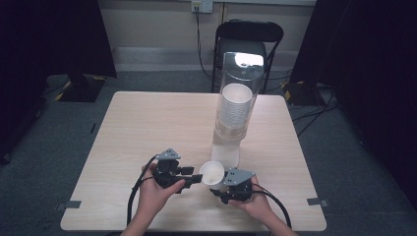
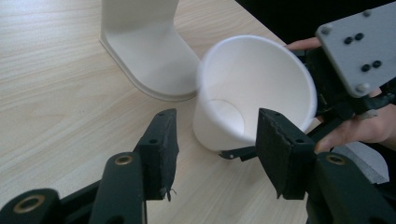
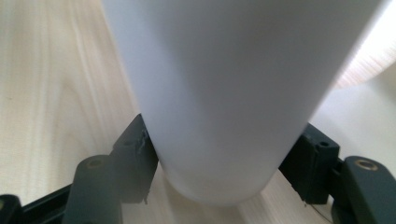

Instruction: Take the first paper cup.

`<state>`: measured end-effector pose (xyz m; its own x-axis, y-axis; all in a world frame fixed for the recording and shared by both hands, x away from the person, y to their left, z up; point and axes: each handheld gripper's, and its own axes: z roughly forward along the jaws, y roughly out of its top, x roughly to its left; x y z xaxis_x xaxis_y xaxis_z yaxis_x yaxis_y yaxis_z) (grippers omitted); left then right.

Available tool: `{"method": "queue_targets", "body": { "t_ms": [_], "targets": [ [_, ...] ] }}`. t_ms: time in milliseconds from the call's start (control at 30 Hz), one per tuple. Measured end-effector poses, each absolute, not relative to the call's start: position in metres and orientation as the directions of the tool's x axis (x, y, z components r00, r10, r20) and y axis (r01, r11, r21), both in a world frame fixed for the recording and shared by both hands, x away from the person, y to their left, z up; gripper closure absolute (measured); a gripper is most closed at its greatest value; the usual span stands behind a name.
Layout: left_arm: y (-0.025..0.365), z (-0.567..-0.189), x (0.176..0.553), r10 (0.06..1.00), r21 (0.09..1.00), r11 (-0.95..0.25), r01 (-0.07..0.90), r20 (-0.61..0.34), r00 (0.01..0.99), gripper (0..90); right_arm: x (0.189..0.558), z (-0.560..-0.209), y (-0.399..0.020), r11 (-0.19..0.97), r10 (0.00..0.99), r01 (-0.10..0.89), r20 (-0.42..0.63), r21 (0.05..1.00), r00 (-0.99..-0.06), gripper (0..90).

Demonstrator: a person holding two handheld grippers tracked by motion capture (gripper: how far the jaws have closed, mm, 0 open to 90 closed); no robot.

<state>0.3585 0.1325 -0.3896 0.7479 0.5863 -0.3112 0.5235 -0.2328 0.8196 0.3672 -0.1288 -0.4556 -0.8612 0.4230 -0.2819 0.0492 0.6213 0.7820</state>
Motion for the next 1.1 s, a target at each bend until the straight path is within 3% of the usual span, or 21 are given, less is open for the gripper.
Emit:
{"method": "queue_targets", "body": {
  "t_ms": [100, 400, 467, 533, 600, 833, 967, 1100],
  "targets": [
    [0.134, -0.389, 0.358, 0.58, 0.819, -0.236, 0.523, -0.312, 0.752, 48.7, 0.369, -0.456, -0.13, 0.6, 0.429, 0.061, -0.257, 0.797, -0.866, 34.6],
    [0.134, -0.387, 0.36, 0.583, 0.805, -0.227, 0.548, -0.339, 0.739, 55.1, 0.357, -0.457, -0.114, 0.644, 0.312, -0.064, -0.338, 0.762, -0.888, 34.6],
    [0.13, -0.391, 0.362, 0.585, 0.786, -0.261, 0.561, -0.334, 0.739, 61.2, 0.354, -0.453, -0.109, 0.631, 0.301, -0.08, -0.339, 0.771, -0.891, 34.5],
    [0.129, -0.392, 0.363, 0.59, 0.775, -0.257, 0.577, -0.346, 0.729, 75.9, 0.352, -0.452, -0.106, 0.619, 0.298, -0.082, -0.33, 0.781, -0.896, 34.3],
    [0.13, -0.391, 0.364, 0.622, 0.763, -0.277, 0.584, -0.32, 0.714, 84.3, 0.353, -0.453, -0.106, 0.623, 0.301, -0.077, -0.33, 0.778, -0.895, 34.1],
    [0.15, -0.387, 0.37, 0.643, 0.715, -0.207, 0.668, -0.415, 0.644, 86.9, 0.357, -0.456, -0.111, 0.623, 0.364, -0.018, -0.31, 0.782, -0.878, 20.9],
    [0.173, -0.383, 0.375, 0.7, 0.71, -0.166, 0.684, -0.404, 0.589, 86.6, 0.363, -0.453, -0.123, 0.625, 0.466, 0.041, -0.33, 0.78, -0.821, 19.5],
    [0.196, -0.384, 0.381, 0.771, 0.704, -0.139, 0.697, -0.365, 0.522, 86.5, 0.371, -0.451, -0.135, 0.586, 0.542, 0.124, -0.274, 0.801, -0.795, 20.9]
  ]
}}
